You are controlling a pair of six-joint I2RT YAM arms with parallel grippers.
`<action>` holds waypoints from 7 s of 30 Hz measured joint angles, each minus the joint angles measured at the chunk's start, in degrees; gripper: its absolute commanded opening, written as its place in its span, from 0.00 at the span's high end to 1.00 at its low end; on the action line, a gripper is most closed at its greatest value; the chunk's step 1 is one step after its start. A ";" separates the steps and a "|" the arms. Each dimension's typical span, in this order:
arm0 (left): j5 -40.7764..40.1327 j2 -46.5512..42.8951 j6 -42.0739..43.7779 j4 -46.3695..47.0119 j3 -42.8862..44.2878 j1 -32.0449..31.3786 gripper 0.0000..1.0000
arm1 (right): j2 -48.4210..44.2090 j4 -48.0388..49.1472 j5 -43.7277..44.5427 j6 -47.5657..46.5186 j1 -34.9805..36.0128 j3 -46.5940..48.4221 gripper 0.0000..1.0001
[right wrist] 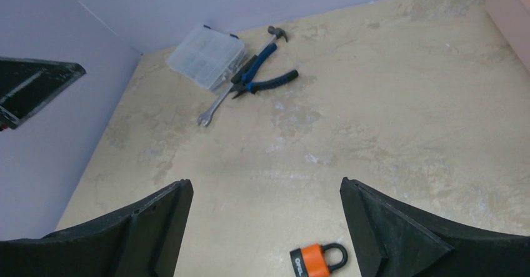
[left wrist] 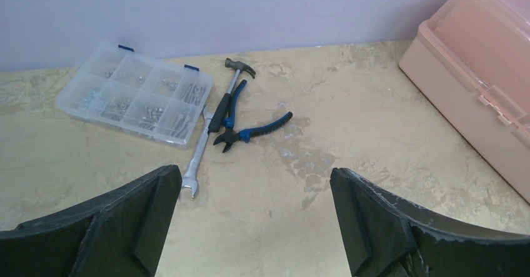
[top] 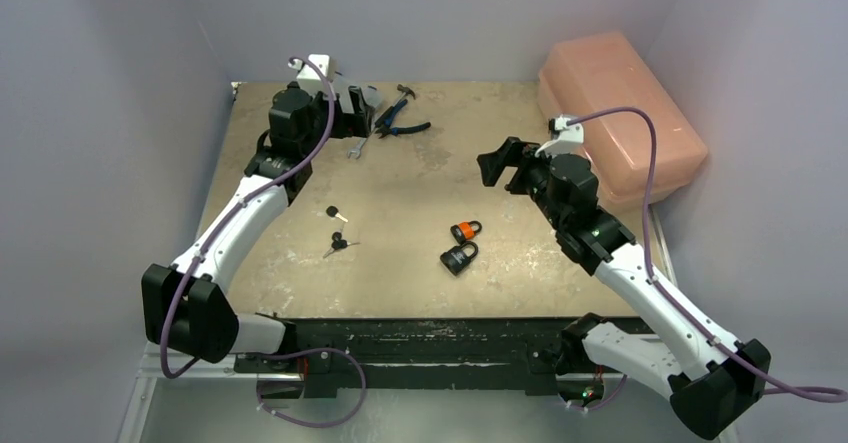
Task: Unlock with the key
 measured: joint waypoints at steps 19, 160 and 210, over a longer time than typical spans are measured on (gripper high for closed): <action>-3.43 -3.10 1.07 1.95 -1.27 -0.11 0.04 | 2.84 -19.87 1.62 15.47 2.78 -2.97 0.04; -5.81 -3.41 1.42 0.70 -1.66 -0.11 0.09 | 63.06 -19.37 -7.98 15.85 11.19 35.01 0.15; -24.17 -16.70 0.94 5.68 -7.26 2.12 0.08 | 85.70 -26.03 -4.39 -17.25 26.56 77.40 0.20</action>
